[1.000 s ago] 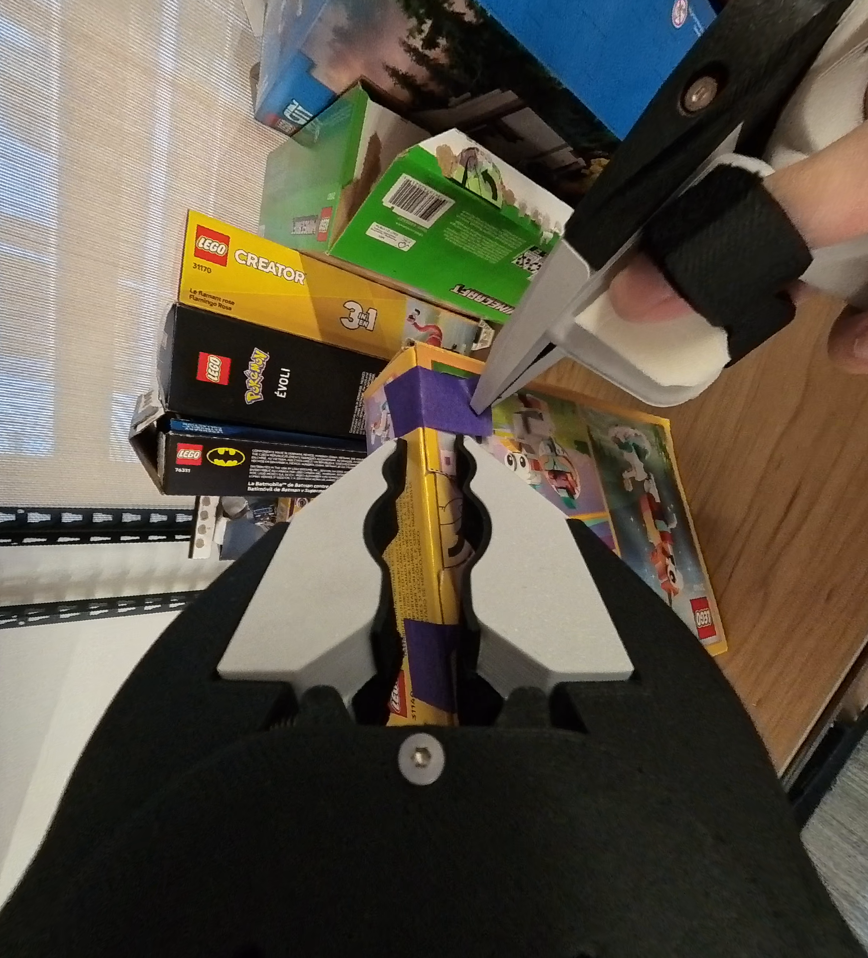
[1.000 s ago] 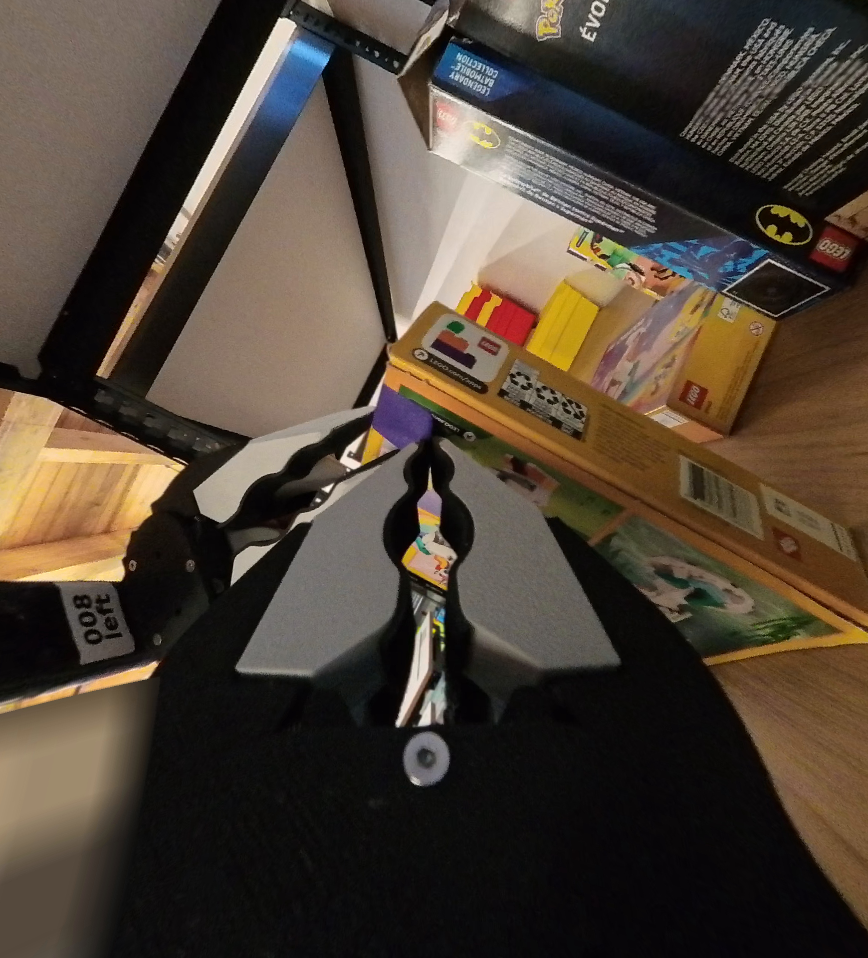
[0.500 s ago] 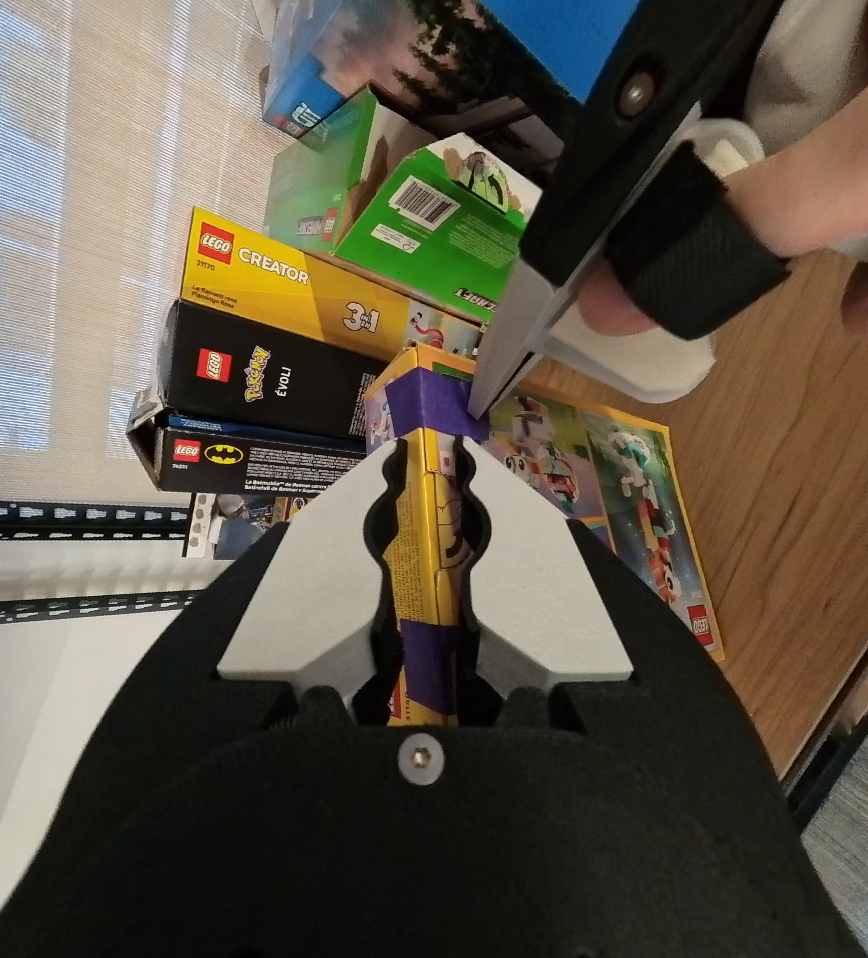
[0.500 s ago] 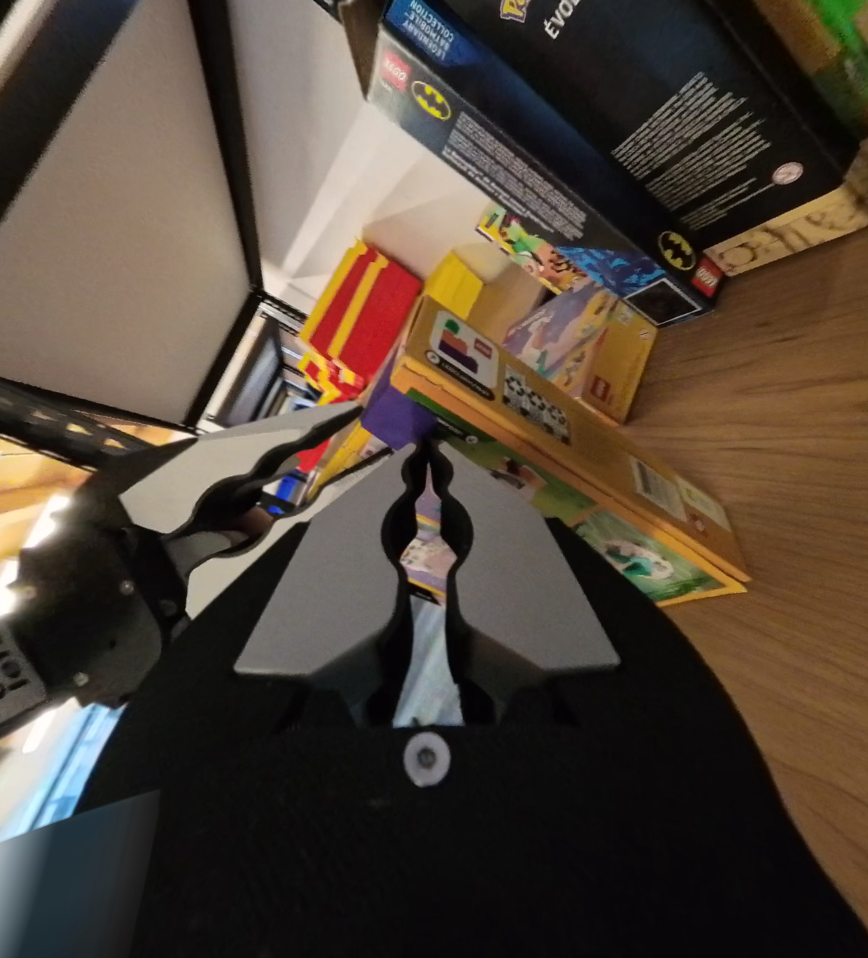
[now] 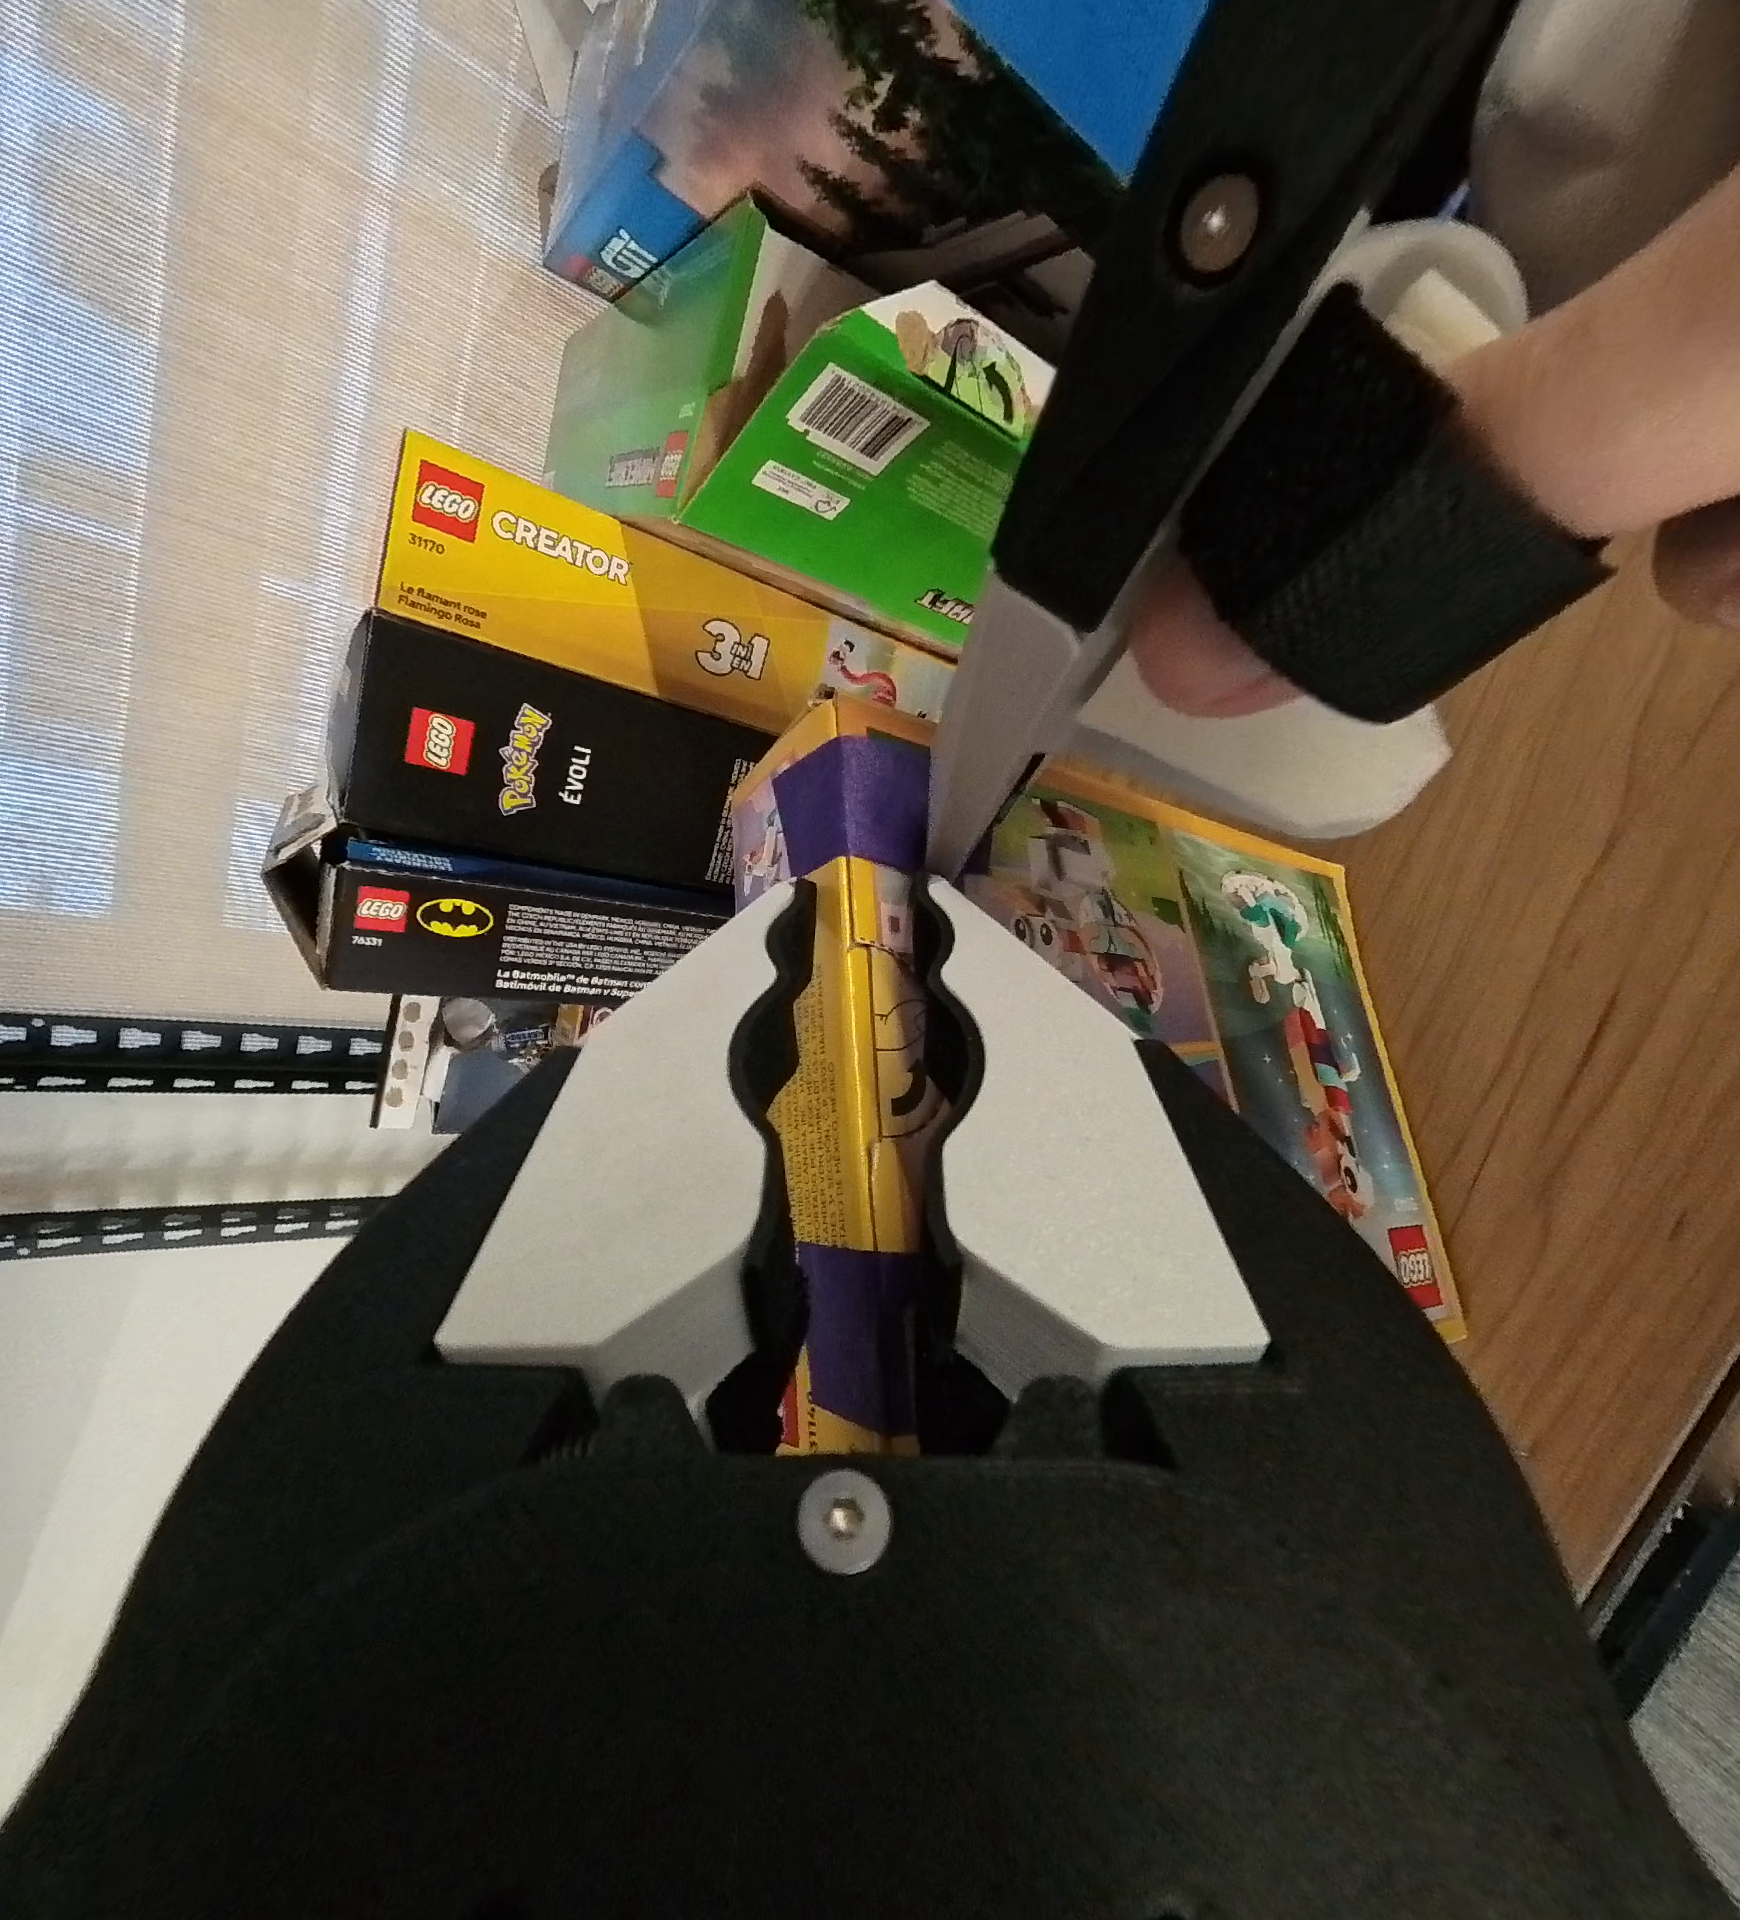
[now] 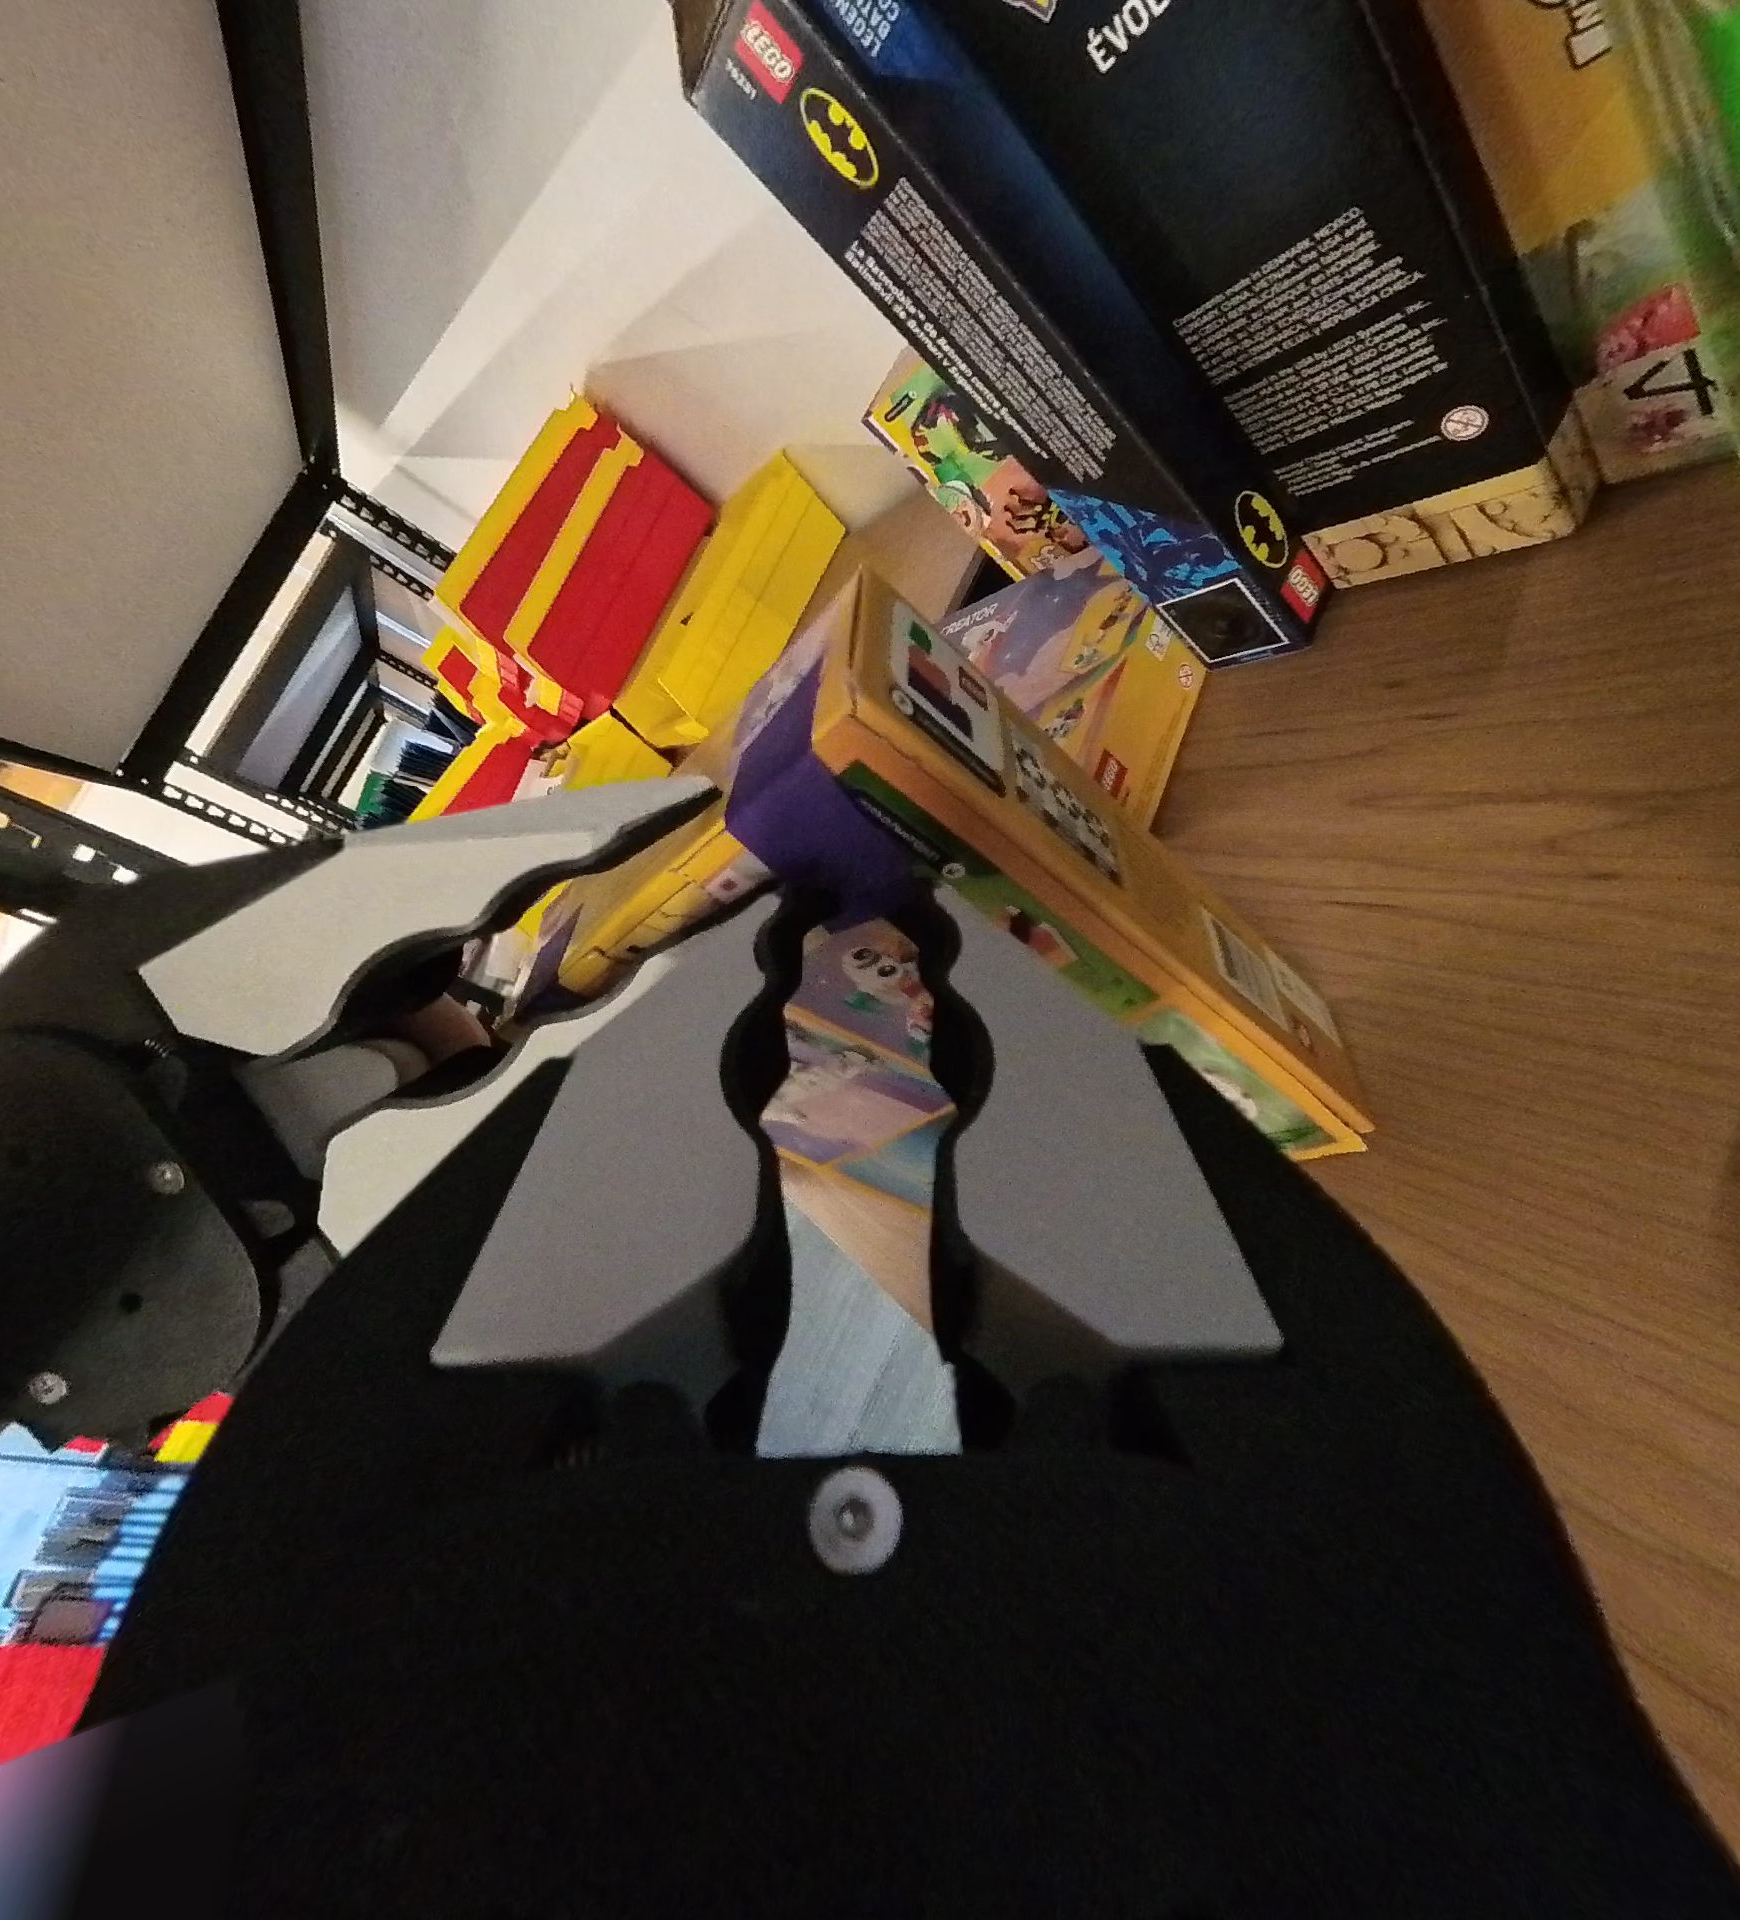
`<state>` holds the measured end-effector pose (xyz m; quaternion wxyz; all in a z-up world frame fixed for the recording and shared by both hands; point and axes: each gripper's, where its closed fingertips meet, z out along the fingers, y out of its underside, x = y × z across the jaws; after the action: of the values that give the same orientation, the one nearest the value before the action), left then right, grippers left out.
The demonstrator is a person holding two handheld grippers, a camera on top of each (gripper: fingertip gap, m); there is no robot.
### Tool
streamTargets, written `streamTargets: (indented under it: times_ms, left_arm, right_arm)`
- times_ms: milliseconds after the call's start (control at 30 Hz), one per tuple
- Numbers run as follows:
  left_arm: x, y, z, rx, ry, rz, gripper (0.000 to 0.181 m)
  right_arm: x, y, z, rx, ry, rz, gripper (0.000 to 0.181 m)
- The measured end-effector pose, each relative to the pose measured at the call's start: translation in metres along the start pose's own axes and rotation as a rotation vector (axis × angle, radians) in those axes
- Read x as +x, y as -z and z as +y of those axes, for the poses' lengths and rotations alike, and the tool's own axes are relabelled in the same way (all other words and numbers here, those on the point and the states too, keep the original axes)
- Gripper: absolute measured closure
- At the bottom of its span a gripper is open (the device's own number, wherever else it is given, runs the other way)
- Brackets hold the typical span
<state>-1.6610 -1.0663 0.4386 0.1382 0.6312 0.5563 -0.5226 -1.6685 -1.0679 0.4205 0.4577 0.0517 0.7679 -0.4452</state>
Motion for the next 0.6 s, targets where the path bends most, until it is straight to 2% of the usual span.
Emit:
streamTargets:
  times_ms: [67,100,133,167,267,400,533,567,600]
  left_arm:
    - [0.001,0.000,-0.001,0.002,-0.006,0.005,0.164]
    - [0.001,0.000,-0.001,0.001,-0.009,0.006,0.164]
    - [0.001,0.000,-0.001,0.001,-0.012,0.008,0.164]
    - [0.001,0.001,-0.001,0.004,-0.013,0.011,0.164]
    - [0.001,0.001,-0.001,0.007,-0.021,0.008,0.164]
    - [0.000,0.000,0.000,0.013,-0.012,0.010,0.164]
    - [0.001,0.000,-0.001,0.027,0.004,0.026,0.164]
    - [0.001,0.000,-0.001,0.030,0.002,0.027,0.164]
    - [0.001,0.000,-0.001,0.034,0.002,0.026,0.164]
  right_arm:
    - [0.001,0.001,0.000,0.003,0.010,-0.005,0.159]
    - [0.007,0.001,0.000,0.002,0.004,0.027,0.145]
    - [0.025,0.001,0.002,-0.007,-0.007,0.123,0.114]
    - [0.029,-0.002,0.009,-0.049,-0.027,0.117,0.107]
    - [0.030,-0.004,0.016,-0.050,-0.068,0.059,0.117]
    - [0.025,0.002,0.029,-0.083,-0.022,-0.010,0.109]
    - [0.014,0.031,0.011,0.033,0.174,-0.089,0.116]
    - [0.005,0.041,0.002,0.077,0.245,-0.141,0.125]
    - [-0.009,0.052,-0.008,0.116,0.319,-0.238,0.149]
